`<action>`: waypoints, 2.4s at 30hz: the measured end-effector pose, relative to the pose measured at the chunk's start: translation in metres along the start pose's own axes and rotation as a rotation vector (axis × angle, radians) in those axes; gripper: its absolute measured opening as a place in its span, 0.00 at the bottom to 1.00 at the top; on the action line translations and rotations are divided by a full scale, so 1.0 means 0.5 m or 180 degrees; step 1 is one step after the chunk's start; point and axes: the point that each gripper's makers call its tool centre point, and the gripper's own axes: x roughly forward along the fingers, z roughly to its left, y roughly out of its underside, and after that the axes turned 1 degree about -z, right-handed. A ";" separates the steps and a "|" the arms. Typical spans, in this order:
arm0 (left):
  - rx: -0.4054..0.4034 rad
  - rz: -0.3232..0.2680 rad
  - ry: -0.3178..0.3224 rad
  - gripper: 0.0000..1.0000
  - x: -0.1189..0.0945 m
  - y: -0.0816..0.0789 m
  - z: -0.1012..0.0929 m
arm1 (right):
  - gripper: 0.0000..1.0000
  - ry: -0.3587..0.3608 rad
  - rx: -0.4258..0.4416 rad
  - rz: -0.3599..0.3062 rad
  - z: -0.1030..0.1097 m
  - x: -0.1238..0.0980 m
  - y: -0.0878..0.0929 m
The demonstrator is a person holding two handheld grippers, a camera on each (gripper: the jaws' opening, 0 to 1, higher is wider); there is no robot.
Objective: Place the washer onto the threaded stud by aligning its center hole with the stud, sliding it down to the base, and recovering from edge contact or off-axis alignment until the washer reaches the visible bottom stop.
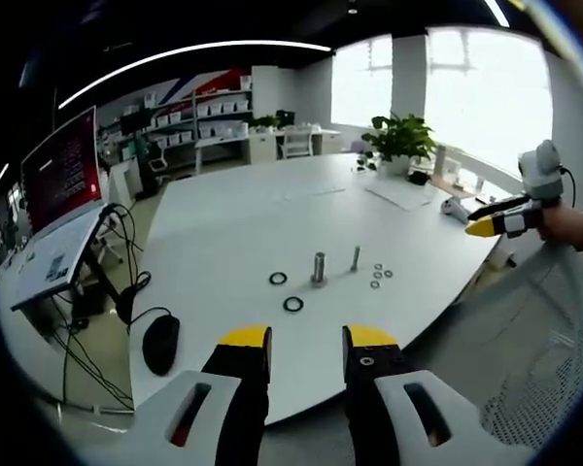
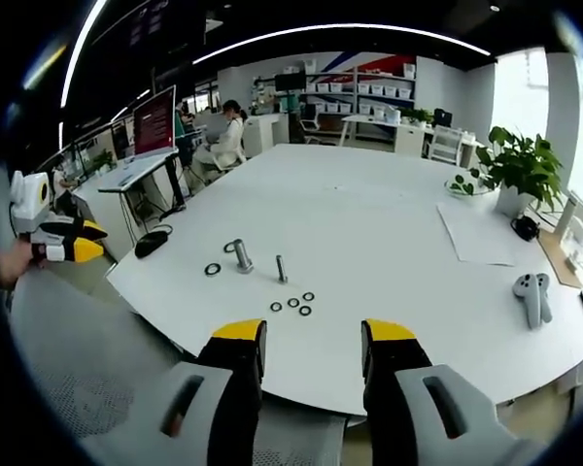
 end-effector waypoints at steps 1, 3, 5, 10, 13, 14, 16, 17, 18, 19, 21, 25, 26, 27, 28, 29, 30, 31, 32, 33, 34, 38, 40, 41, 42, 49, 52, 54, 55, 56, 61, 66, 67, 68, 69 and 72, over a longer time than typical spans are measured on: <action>-0.0001 0.0001 0.0007 0.27 0.004 0.000 0.004 | 0.42 0.0000 0.0011 -0.0014 0.003 -0.001 -0.001; 0.0006 -0.0006 0.0010 0.27 0.002 -0.002 0.001 | 0.41 0.0006 0.0001 -0.0023 0.002 0.002 -0.006; 0.0011 -0.0028 0.0023 0.27 -0.002 -0.004 -0.006 | 0.41 -0.0002 -0.0011 -0.0003 0.001 0.002 -0.001; 0.0026 0.0006 0.0030 0.27 -0.004 0.007 0.000 | 0.42 -0.0056 -0.0123 0.0068 0.011 0.007 0.011; 0.0046 0.0035 0.0042 0.27 0.002 0.002 -0.004 | 0.42 -0.0071 -0.0101 0.0058 0.013 0.006 0.006; 0.0037 0.0031 0.0039 0.27 -0.003 -0.002 -0.010 | 0.42 -0.0074 -0.0081 0.0052 0.014 0.006 0.004; 0.0041 0.0029 0.0045 0.27 -0.003 0.000 -0.011 | 0.42 -0.0062 -0.0074 0.0050 0.012 0.004 0.003; 0.0050 0.0036 0.0054 0.27 0.002 0.003 -0.006 | 0.42 -0.0060 -0.0071 0.0051 0.012 0.003 0.004; 0.0052 0.0045 0.0052 0.26 0.004 0.005 -0.003 | 0.42 -0.0058 -0.0074 0.0055 0.009 0.005 0.009; 0.0046 0.0051 0.0046 0.26 0.001 0.008 -0.002 | 0.42 -0.0058 -0.0101 0.0066 0.008 0.006 0.012; 0.0055 0.0061 0.0066 0.26 -0.002 0.007 -0.010 | 0.42 -0.0027 -0.0232 0.0136 0.004 0.004 0.015; 0.0039 0.0082 0.0052 0.25 0.000 0.014 0.000 | 0.42 -0.0075 -0.0222 0.0155 0.013 0.008 0.019; 0.0040 0.0082 0.0054 0.25 0.002 0.014 0.002 | 0.42 -0.0075 -0.0211 0.0155 0.018 0.005 0.023; 0.0041 0.0086 0.0044 0.25 0.003 0.015 0.004 | 0.42 -0.0085 -0.0191 0.0144 0.022 0.002 0.023; 0.0046 0.0092 0.0042 0.25 0.003 0.016 0.005 | 0.42 -0.0106 -0.0182 0.0107 0.024 0.000 0.013; 0.0041 0.0109 0.0033 0.25 0.006 0.015 0.003 | 0.42 -0.0123 -0.0159 0.0030 0.026 -0.004 0.002; 0.0038 0.0121 0.0034 0.25 0.007 0.015 0.002 | 0.42 -0.0123 -0.0161 0.0004 0.023 -0.002 0.006; 0.0048 0.0138 0.0043 0.25 0.007 0.020 0.003 | 0.42 -0.0125 -0.0156 0.0008 0.021 0.001 0.009; 0.0054 0.0149 0.0050 0.25 0.007 0.022 0.002 | 0.42 -0.0130 -0.0151 0.0017 0.013 0.006 0.010; 0.0050 0.0157 0.0046 0.25 0.005 0.023 0.002 | 0.42 -0.0149 -0.0153 0.0033 0.013 0.008 0.013; 0.0049 0.0156 0.0052 0.25 0.004 0.023 0.001 | 0.42 -0.0181 -0.0153 0.0060 0.017 0.009 0.015; 0.0047 0.0175 0.0062 0.25 0.006 0.023 -0.004 | 0.42 -0.0240 -0.0230 0.0096 0.029 0.010 0.019; 0.0043 0.0197 0.0044 0.25 0.001 0.026 0.001 | 0.42 -0.0280 -0.0211 0.0083 0.037 0.008 0.014; 0.0026 0.0222 0.0027 0.25 -0.002 0.029 0.000 | 0.42 -0.0297 -0.0184 0.0068 0.039 0.007 0.012; 0.0031 0.0236 0.0026 0.25 -0.003 0.029 0.000 | 0.42 -0.0306 -0.0160 0.0053 0.036 0.006 0.010; 0.0032 0.0206 0.0052 0.24 0.004 0.027 0.001 | 0.41 -0.0378 -0.0156 0.0059 0.043 0.010 0.016; 0.0031 0.0160 0.0038 0.24 0.001 0.022 0.003 | 0.39 -0.0391 -0.0166 0.0078 0.045 0.010 0.016; 0.0016 0.0109 0.0023 0.25 0.000 0.016 0.006 | 0.39 -0.0435 -0.0093 0.0025 0.047 0.009 0.008; 0.0011 0.0104 0.0008 0.25 0.000 0.015 0.009 | 0.39 -0.0438 -0.0091 0.0015 0.049 0.009 0.006; -0.0002 0.0102 -0.0013 0.25 0.000 0.014 0.012 | 0.39 -0.0444 -0.0095 0.0016 0.052 0.006 0.004; -0.0022 0.0114 -0.0023 0.26 -0.001 0.019 0.015 | 0.40 -0.0488 -0.0083 0.0088 0.052 0.016 0.017; -0.0062 0.0120 -0.0047 0.26 0.001 0.025 0.024 | 0.40 -0.0539 -0.0076 0.0079 0.063 0.011 0.012; -0.0066 0.0132 -0.0060 0.26 -0.001 0.024 0.023 | 0.40 -0.0552 -0.0078 0.0090 0.065 0.010 0.013; -0.0068 0.0139 -0.0065 0.26 -0.002 0.025 0.023 | 0.40 -0.0565 -0.0085 0.0100 0.065 0.013 0.017; -0.0084 0.0157 -0.0068 0.26 -0.001 0.029 0.025 | 0.40 -0.0588 -0.0109 0.0117 0.068 0.015 0.022; -0.0092 0.0181 -0.0073 0.26 -0.001 0.031 0.022 | 0.41 -0.0621 -0.0114 0.0149 0.071 0.013 0.024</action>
